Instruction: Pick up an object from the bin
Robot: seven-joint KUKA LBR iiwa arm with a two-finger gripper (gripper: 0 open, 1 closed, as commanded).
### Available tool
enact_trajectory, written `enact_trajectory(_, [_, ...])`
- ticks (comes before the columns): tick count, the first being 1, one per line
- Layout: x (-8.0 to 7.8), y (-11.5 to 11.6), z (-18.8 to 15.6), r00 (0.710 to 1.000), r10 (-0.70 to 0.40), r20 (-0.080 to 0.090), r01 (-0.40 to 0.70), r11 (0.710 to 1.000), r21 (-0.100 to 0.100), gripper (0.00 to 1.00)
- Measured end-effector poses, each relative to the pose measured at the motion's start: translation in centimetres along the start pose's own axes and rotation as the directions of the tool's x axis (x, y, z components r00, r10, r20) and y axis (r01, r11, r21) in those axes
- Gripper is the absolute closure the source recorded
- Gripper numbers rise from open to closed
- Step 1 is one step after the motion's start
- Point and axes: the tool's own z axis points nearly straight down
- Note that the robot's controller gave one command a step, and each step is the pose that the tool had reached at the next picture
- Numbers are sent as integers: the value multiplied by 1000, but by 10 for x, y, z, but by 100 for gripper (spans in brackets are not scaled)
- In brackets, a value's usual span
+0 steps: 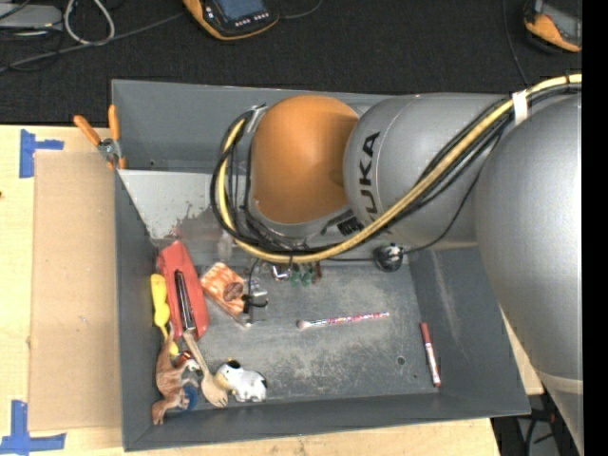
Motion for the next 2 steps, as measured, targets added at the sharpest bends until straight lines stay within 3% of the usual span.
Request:
enact_trajectory(1, [-2, 11, 15, 995, 104, 3, -104, 995, 0, 0])
enact_trajectory(2, [1, -22, 43, 997, 71, -1, -71, 997, -1, 0])
